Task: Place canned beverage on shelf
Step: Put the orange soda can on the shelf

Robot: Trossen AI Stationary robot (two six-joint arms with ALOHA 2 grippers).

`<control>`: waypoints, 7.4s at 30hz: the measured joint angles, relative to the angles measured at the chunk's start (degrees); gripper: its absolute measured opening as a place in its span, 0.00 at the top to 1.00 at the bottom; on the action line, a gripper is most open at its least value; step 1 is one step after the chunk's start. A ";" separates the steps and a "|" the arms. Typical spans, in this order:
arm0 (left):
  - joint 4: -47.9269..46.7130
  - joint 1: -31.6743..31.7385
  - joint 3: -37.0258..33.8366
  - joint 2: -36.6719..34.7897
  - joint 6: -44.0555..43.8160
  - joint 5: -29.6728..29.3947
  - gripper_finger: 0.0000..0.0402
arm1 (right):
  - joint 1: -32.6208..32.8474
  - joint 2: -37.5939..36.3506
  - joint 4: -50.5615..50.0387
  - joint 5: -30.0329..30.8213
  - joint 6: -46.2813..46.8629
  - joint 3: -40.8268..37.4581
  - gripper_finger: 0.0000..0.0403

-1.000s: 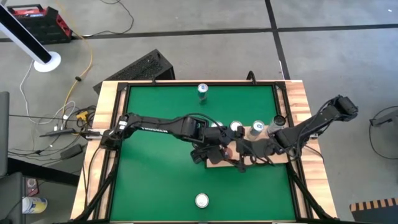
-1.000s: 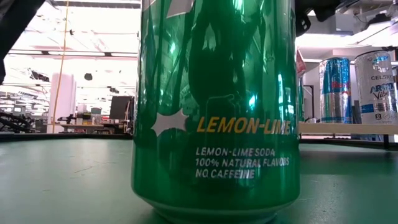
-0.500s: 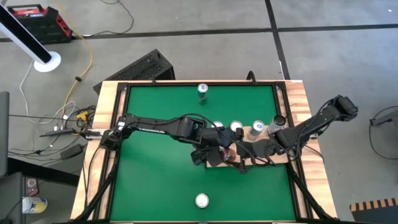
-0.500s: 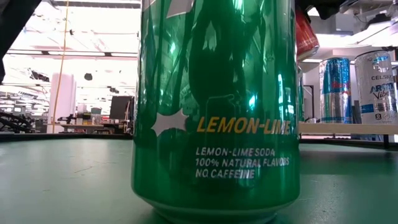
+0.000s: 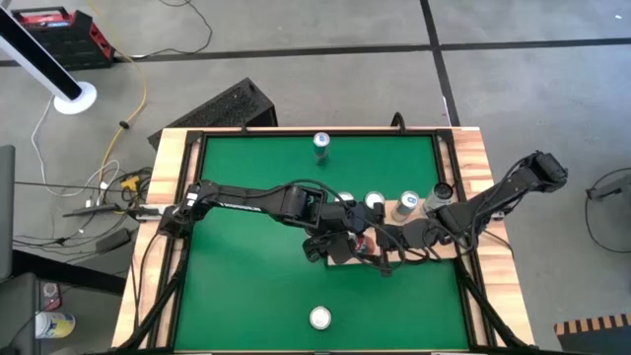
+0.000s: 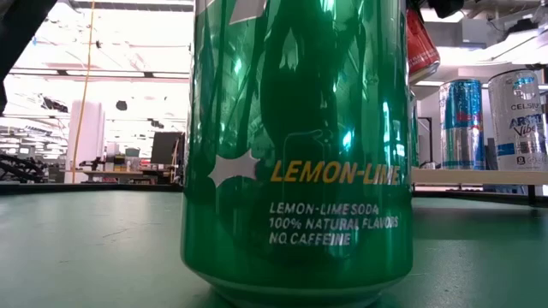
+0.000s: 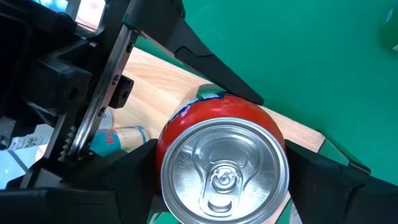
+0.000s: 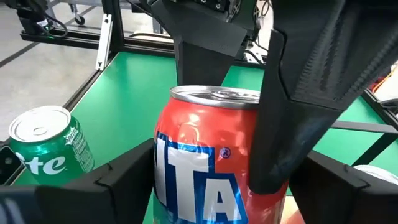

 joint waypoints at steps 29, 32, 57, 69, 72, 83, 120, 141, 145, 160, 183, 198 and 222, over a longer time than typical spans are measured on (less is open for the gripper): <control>-17.21 2.49 1.55 -19.21 -28.66 0.50 0.17 | 2.76 -0.02 5.67 4.94 2.38 -4.75 0.20; -22.76 4.77 1.49 -22.91 -34.57 3.70 0.17 | 2.72 -0.12 13.12 6.35 2.15 -8.22 0.20; 16.56 6.60 -49.38 -56.82 -41.05 -0.67 0.17 | 1.64 21.49 56.49 13.57 -4.52 -17.49 0.19; 17.84 6.60 -49.42 -57.00 -40.82 -0.65 0.17 | 0.36 22.40 56.62 12.70 -2.62 -17.42 0.19; 17.84 6.60 -49.42 -56.99 -40.82 -0.63 0.17 | 0.36 22.45 55.84 11.56 -2.54 -17.42 0.17; 18.22 6.60 -49.42 -56.96 -41.14 -0.49 0.17 | 0.36 22.40 54.00 11.43 -1.05 -17.31 0.03; 32.95 6.56 -77.40 -74.27 -47.89 -6.74 0.17 | -0.29 1.26 -29.30 1.08 19.28 15.84 0.06; 87.48 6.56 -129.39 -100.06 -52.93 -19.21 0.17 | -1.57 7.39 -36.46 -2.48 39.02 19.68 0.06; 91.75 6.56 -132.48 -100.88 -55.03 -20.30 0.17 | -1.50 11.64 -46.81 -1.83 36.91 26.47 0.06; 81.07 6.56 -132.52 -100.69 -62.57 -20.28 0.17 | -2.01 20.08 -61.64 -2.18 40.37 37.75 0.06; 61.37 6.56 -132.29 -100.24 -61.20 -19.53 0.17 | -3.82 21.74 -59.11 -3.24 40.54 37.75 0.06; 60.28 6.56 -131.95 -100.13 -61.19 -19.53 0.17 | -4.12 23.43 -58.59 -3.24 37.51 37.75 0.09; 60.11 6.56 -131.84 -100.13 -61.19 -19.66 0.17 | -6.21 23.28 -58.05 -6.55 25.27 37.86 0.30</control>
